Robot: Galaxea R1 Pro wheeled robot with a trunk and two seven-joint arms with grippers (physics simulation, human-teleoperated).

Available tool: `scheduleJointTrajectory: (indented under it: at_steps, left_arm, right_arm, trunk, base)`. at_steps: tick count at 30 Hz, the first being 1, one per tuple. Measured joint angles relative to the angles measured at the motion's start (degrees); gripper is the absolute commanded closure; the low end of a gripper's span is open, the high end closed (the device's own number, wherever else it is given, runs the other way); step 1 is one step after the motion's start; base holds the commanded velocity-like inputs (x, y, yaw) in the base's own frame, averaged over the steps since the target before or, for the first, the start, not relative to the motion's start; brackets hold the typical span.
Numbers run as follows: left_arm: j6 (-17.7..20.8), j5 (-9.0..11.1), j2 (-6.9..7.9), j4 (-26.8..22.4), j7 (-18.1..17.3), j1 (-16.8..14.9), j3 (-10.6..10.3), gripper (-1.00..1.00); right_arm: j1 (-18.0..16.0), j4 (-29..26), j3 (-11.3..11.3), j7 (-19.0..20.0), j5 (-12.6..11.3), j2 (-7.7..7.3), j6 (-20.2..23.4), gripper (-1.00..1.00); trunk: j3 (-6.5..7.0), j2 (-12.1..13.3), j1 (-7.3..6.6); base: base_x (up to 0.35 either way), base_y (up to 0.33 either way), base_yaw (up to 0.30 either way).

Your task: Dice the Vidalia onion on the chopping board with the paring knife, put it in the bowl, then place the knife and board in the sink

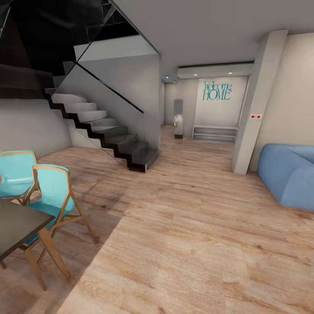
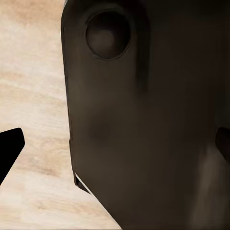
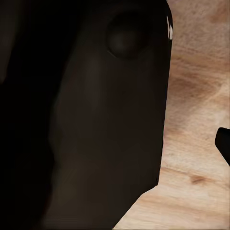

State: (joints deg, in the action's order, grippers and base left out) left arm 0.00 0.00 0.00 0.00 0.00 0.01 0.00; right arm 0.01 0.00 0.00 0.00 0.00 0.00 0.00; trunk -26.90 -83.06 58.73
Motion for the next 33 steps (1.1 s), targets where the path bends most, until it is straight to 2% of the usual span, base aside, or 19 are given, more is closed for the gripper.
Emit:
scheduleJointTrajectory:
  at_steps: [5,10,20,25,30,31,32,33]
  left_arm:
    - [-0.1,0.2,-0.09,-0.1,-0.1,0.0,0.4,-1.00]
    - [-0.1,0.2,0.06,-1.4,-0.1,0.0,0.3,-1.00]
    - [-2.8,0.2,1.46,-4.6,0.1,0.0,0.5,-1.00]
    - [-2.6,0.3,1.01,-6.2,0.3,0.0,0.6,-1.00]
    - [-2.6,0.3,0.64,-7.9,0.3,0.0,0.6,-1.00]
    - [-2.7,0.3,0.62,-11.7,0.3,0.0,0.6,-1.00]
    - [-2.8,0.3,0.76,-19.8,0.5,0.0,0.6,-1.00]
    - [-2.8,0.3,0.86,-31.0,0.5,0.0,0.6,-1.00]
  right_arm:
    - [-0.1,-0.1,0.1,0.1,0.1,-0.08,0.0,-1.00]
    - [-0.5,-1.4,0.1,0.2,0.1,1.25,0.0,-1.00]
    - [-0.6,-4.7,0.2,0.0,0.3,0.97,-2.5,-1.00]
    - [-0.6,-6.4,0.1,-0.7,0.4,-0.01,-4.1,-1.00]
    - [-1.2,-8.0,0.1,-2.2,0.4,-0.21,-5.7,-1.00]
    - [-1.7,-11.4,0.0,-6.8,0.4,-0.24,-5.1,-1.00]
    - [-2.2,-19.4,0.1,-7.1,0.4,-0.42,-4.0,-1.00]
    - [-2.4,-30.8,0.1,-7.1,0.4,-0.48,-3.7,-1.00]
  trunk:
    - [0.01,0.0,0.00]
    - [0.03,0.0,0.00]
    - [0.02,0.0,0.00]
    - [0.02,0.0,0.00]
    - [0.03,0.0,0.00]
    - [0.01,0.0,0.00]
    - [0.02,0.0,0.00]
    - [0.02,0.0,0.00]
  base:
    - [0.000,0.000,0.000]
    - [0.000,0.000,0.000]
    - [0.000,0.000,0.000]
    - [0.000,0.000,0.000]
    - [0.000,0.000,0.000]
    - [0.000,0.000,0.000]
    - [0.000,0.000,0.000]
    - [0.000,0.000,0.000]
